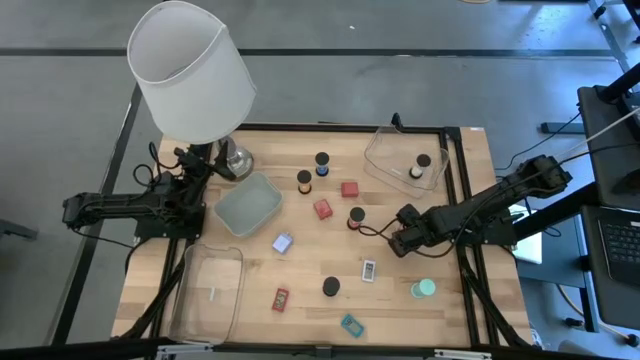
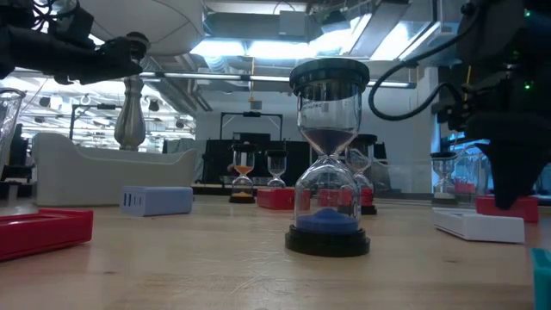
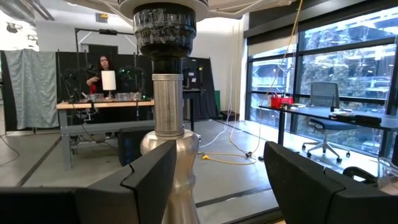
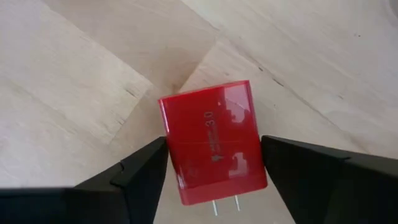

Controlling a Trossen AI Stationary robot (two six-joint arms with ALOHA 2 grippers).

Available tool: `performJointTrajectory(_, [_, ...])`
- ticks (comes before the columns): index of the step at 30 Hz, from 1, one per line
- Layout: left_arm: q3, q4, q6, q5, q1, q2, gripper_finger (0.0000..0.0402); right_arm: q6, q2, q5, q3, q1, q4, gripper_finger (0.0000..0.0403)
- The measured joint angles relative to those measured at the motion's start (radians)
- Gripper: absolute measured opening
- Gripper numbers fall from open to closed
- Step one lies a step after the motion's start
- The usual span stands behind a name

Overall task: Pick & Place Office items
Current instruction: Put the right red charger adapter into the gray bin

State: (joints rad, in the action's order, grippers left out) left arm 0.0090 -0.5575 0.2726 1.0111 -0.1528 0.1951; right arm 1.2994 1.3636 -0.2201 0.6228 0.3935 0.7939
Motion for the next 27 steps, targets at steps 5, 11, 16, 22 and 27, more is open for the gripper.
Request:
performJointTrajectory(5, [0.000,0.000,0.000,0.000,0.000,0.000,0.0240,0.002,0.000,-0.001,0.000,0.000,-0.015,0.0233])
performJointTrajectory(11, [0.000,-0.003,0.000,-0.007,0.000,0.000,0.0240,0.035,-0.001,-0.005,0.001,0.000,-0.035,0.0222])
performJointTrajectory(16, [0.000,-0.118,-0.079,-0.007,0.000,0.000,0.0240,0.060,0.000,-0.019,0.018,0.000,-0.023,0.0219])
performJointTrajectory(22, [0.002,-0.123,-0.270,-0.163,0.026,0.000,0.0240,-0.060,0.000,-0.122,0.144,0.000,0.012,0.0218])
performJointTrajectory(27, [0.039,-0.113,-0.389,-0.563,0.046,0.014,0.0240,-0.253,0.000,-0.303,0.289,0.000,0.034,0.0217])
